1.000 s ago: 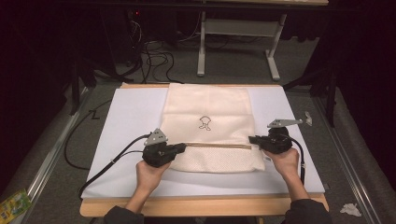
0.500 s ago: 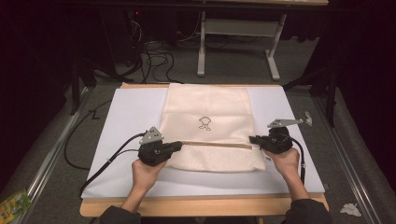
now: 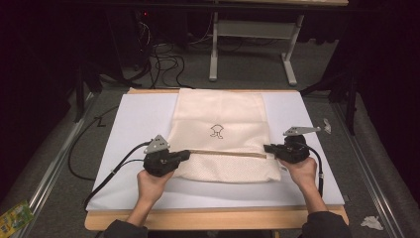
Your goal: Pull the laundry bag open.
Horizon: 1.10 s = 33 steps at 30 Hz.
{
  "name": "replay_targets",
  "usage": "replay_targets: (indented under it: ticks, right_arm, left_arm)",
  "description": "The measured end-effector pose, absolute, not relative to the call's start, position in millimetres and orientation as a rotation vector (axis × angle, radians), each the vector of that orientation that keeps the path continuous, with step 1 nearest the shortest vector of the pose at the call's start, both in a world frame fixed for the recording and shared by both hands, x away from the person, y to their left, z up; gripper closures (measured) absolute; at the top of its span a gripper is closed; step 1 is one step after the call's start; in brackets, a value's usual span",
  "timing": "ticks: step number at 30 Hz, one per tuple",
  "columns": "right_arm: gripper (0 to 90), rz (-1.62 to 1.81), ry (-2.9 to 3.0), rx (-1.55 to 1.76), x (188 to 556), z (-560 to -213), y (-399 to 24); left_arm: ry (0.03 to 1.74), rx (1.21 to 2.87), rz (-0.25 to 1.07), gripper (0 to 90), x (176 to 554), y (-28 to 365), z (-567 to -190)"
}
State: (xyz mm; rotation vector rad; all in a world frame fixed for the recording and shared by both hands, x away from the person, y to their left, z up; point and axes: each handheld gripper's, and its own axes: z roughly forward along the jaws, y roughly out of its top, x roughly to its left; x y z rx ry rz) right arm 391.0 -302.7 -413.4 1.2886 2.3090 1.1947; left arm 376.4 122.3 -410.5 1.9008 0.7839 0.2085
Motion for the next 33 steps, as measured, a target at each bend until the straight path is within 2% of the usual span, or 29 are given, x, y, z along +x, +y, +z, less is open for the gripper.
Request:
replay_targets:
  ticks: [33]
  right_arm:
    - [88.2,1.179,2.297,1.293,391,-413,-304]
  left_arm:
    - [0.841,1.87,0.247,87.2,374,148,-408]
